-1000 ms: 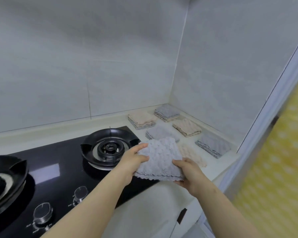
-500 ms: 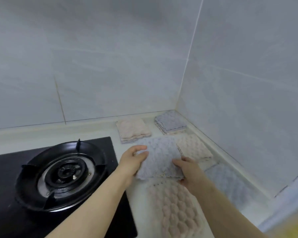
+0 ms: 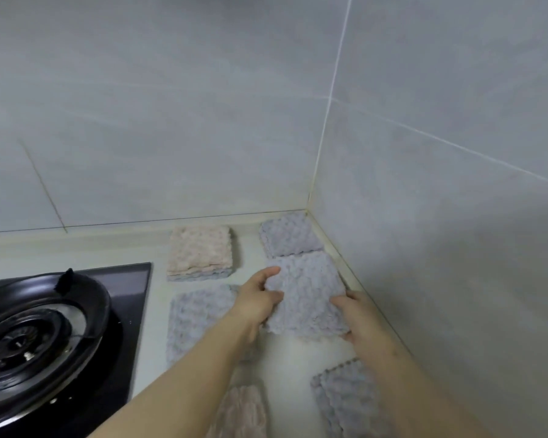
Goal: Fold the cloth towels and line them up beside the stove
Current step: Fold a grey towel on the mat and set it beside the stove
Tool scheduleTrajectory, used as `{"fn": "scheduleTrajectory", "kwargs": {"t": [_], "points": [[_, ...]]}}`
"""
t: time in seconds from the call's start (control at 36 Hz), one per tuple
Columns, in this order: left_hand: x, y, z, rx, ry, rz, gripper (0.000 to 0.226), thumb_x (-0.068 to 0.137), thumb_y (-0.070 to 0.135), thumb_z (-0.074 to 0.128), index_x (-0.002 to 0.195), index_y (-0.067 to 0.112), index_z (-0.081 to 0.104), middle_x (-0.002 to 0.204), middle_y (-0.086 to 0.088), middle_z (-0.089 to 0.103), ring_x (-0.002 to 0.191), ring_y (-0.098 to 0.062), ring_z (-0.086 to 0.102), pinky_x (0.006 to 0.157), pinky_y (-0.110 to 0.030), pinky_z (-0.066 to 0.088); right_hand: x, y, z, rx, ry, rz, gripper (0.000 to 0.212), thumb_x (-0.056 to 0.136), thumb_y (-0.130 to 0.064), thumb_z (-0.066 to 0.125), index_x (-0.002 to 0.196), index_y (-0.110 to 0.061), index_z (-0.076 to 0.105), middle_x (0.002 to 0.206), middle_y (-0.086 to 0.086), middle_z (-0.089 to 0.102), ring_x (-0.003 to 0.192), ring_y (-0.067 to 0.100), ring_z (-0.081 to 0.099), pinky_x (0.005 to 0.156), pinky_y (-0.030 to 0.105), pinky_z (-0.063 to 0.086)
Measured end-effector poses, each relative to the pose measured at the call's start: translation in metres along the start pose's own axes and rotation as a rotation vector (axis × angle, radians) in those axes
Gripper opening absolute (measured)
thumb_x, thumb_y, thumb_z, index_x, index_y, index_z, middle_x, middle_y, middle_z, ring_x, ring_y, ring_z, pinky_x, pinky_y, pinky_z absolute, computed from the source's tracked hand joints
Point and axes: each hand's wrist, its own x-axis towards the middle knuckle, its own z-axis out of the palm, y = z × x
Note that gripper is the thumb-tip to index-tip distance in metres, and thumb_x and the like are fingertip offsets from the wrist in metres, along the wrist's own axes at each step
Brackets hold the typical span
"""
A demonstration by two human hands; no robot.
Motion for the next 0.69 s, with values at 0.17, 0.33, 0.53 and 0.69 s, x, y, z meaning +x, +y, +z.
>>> {"fn": "scheduleTrajectory", "kwargs": {"t": [0.17, 0.33, 0.53, 0.69], "points": [[0.024, -0.010, 0.025, 0.025, -0.012, -0.044, 0.048, 0.090, -0.004, 0.047, 0.126, 0.028, 0.049, 0.082, -0.005, 0.046, 0.055, -0.013, 0.036, 0.050, -0.021, 0.032, 0.025, 0.001, -0.019, -0.123, 0.097, -0.081, 0.011, 0.085, -0.001, 0.051, 0.090, 0.004, 0.060, 0.076, 0.008, 0.056, 0.067, 0.020, 0.051, 0.059, 0.026, 0.040], [0.039, -0.019, 0.039, 0.015, -0.024, -0.087, 0.050, 0.090, -0.005, 0.046, 0.128, 0.028, 0.046, 0.074, -0.002, 0.048, 0.056, -0.013, 0.037, 0.056, -0.025, 0.034, 0.042, 0.008, -0.023, -0.209, 0.171, -0.139, 0.028, 0.085, -0.004, 0.053, 0.113, -0.009, 0.054, 0.104, 0.008, 0.061, 0.088, 0.023, 0.058, 0.072, 0.028, 0.045], [0.056, -0.033, 0.041, 0.055, -0.042, -0.093, 0.054, 0.089, -0.005, 0.047, 0.134, 0.025, 0.043, 0.075, -0.005, 0.043, 0.055, -0.014, 0.034, 0.051, -0.024, 0.034, 0.054, 0.016, -0.024, -0.446, 0.163, -0.217, 0.036, 0.089, -0.005, 0.048, 0.125, -0.011, 0.047, 0.120, 0.010, 0.058, 0.094, 0.023, 0.056, 0.076, 0.024, 0.041], [0.063, -0.043, 0.042, 0.201, -0.057, -0.020, 0.053, 0.087, 0.000, 0.053, 0.135, 0.021, 0.043, 0.083, 0.008, 0.047, 0.062, -0.013, 0.044, 0.055, -0.019, 0.041, 0.052, 0.016, -0.009, -1.029, 0.277, -0.440, 0.050, 0.091, -0.016, 0.043, 0.140, -0.019, 0.036, 0.148, -0.001, 0.034, 0.134, 0.019, 0.034, 0.103, 0.032, 0.032]]}}
